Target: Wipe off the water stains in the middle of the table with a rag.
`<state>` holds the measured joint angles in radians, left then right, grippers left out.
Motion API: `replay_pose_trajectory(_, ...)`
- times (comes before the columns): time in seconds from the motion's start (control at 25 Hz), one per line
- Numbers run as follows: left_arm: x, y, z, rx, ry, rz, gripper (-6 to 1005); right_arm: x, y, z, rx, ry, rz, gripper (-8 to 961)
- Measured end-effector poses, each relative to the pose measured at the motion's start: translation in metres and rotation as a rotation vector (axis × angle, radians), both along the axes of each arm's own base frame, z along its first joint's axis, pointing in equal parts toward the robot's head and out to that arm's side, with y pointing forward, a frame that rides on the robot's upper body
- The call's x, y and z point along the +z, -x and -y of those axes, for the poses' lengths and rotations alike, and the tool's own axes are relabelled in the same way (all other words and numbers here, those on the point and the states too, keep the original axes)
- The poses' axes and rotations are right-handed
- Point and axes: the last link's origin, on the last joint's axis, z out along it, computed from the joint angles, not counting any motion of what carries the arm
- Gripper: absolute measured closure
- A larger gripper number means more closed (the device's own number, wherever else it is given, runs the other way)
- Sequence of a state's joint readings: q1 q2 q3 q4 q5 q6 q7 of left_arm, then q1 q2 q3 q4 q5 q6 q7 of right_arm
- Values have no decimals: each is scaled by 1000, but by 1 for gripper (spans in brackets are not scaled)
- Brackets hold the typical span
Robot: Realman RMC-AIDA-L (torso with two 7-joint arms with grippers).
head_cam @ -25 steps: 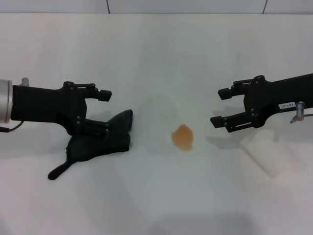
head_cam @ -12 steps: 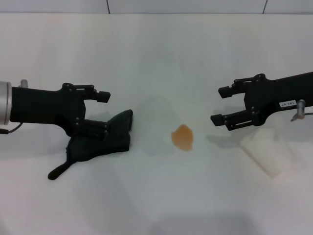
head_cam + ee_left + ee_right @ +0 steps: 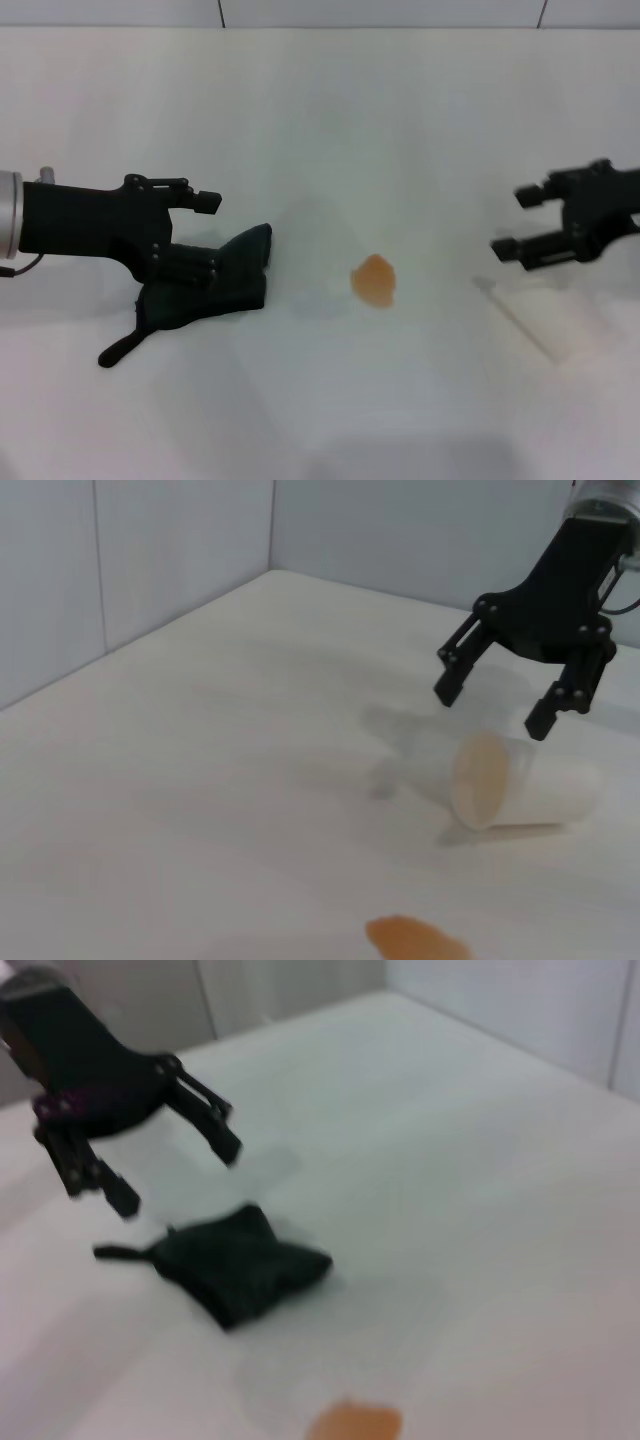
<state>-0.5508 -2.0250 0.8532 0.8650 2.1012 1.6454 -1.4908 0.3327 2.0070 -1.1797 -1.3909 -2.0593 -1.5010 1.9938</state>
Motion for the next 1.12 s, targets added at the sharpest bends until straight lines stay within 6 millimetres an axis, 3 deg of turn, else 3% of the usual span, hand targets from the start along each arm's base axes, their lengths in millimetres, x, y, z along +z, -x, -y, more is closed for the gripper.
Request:
replay_pose_trajectory(0.24, 0, 0, 0, 0, 3, -7, 112, 7, -6, 12, -104, 36, 79, 160)
replay_pose_trajectory(0.56, -1, -1, -1, -5, 7, -7, 112, 14, -13, 14, -178, 27, 176, 168)
replay_pose_trajectory(1.12, -1, 0, 0, -6, 5, -7, 112, 11, -10, 19, -237, 60, 201, 174)
